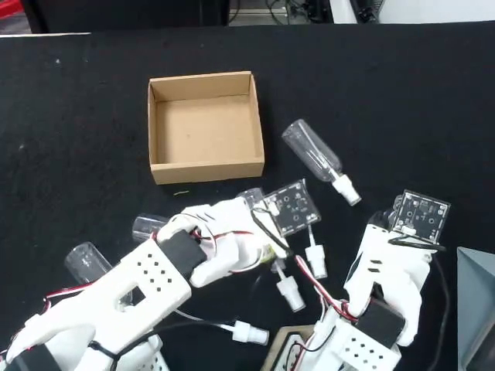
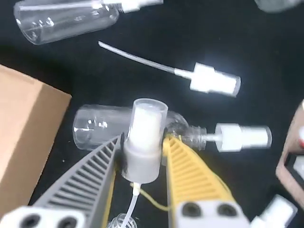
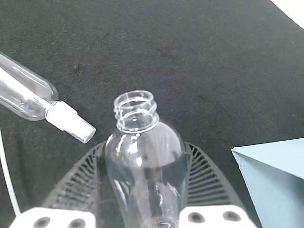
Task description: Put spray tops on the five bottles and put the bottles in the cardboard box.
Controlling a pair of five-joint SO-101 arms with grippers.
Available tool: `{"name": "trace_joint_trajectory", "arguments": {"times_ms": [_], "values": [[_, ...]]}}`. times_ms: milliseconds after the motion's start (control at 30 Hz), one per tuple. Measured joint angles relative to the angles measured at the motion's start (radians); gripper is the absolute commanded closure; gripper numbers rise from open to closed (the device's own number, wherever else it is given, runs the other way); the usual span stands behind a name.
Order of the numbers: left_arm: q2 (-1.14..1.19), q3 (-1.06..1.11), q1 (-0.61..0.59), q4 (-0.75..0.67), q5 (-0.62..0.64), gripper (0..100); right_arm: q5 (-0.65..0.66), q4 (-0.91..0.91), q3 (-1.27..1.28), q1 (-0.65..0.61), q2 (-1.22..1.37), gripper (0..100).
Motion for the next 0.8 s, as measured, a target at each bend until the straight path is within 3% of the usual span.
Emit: {"name": "trace_joint_trajectory", "arguments": {"times_ms": [333,800], "values": [[0.0,0.0,-0.109,-0.107,0.199,91,0.005,0.0,0.0,0.0,0.0,93.3],[-0.075,0.0,-0.11,-0.124,0.433,90,0.005,0.0,0.0,0.0,0.0,93.3]]}}
